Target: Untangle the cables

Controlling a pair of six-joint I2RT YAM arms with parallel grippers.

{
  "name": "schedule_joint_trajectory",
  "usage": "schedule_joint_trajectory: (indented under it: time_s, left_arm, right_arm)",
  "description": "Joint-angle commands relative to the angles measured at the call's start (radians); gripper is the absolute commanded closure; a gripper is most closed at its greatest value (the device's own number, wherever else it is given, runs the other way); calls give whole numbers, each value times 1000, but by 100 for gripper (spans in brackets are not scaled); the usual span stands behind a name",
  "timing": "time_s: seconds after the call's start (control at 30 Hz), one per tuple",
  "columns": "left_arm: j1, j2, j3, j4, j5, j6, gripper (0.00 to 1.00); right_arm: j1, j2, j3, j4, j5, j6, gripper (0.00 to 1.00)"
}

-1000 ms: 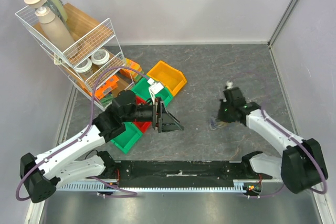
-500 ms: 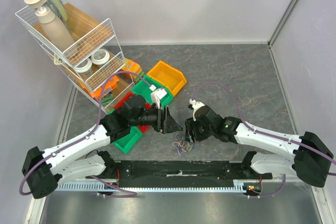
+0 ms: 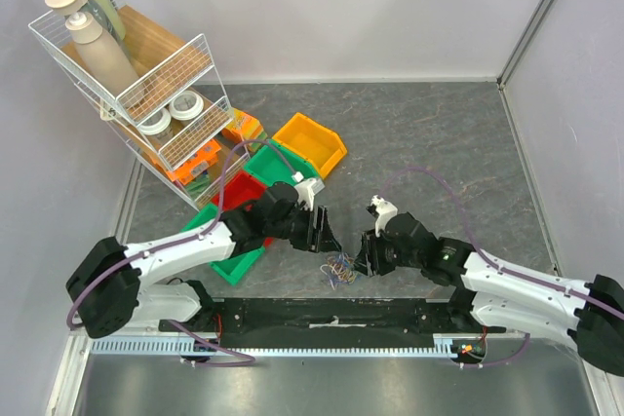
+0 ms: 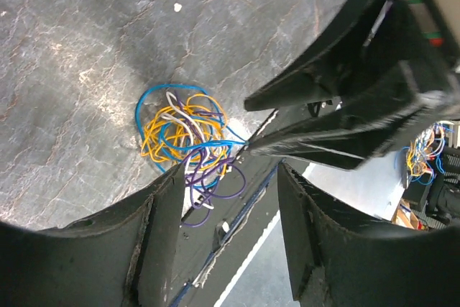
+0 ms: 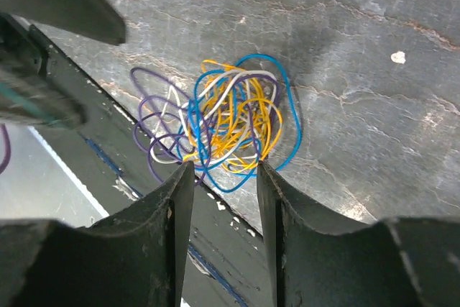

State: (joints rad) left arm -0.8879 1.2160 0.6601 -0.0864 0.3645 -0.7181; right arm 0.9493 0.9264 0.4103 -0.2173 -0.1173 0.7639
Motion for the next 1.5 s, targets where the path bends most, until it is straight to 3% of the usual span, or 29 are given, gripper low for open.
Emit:
schedule_joint_trajectory:
  time_s: [0.0, 0.1, 0.33, 0.5, 0.63, 0.7, 0.83, 1.03, 1.17, 1.47]
  left_arm:
    - [-9, 49, -23, 79, -10, 43, 39]
    - [-19, 95, -27, 109, 8, 43, 36]
    - [-59, 135, -27, 129, 13, 32, 46]
    - [-62, 116, -19, 114, 10, 37, 74]
    - [-71, 74, 13, 93, 1, 58, 98]
    - [-69, 54, 32, 47, 2, 68, 98]
    - [-68, 21, 139, -70, -15, 106, 98]
    - [-71, -148, 317, -243, -195, 190, 98]
    - [-71, -292, 403, -269, -324, 255, 98]
    - [-71, -394, 637, -358, -331, 304, 98]
  right_arm:
    - [5, -54, -31, 108, -39, 17, 51]
    - [5, -29, -47, 154, -73, 14, 50]
    - [3, 22, -67, 208, -94, 23, 50]
    - [5, 55, -79, 256, -76, 38, 57]
    - [5, 107, -80, 274, -39, 61, 80]
    - [5, 132, -74, 274, -24, 67, 93]
    - [3, 150, -77, 265, 31, 101, 100]
    - [2, 77, -71, 126, 209, 187, 100]
    - [-43, -10, -38, -35, 362, 238, 100]
    - [-383, -121, 90, -361, 513, 242, 100]
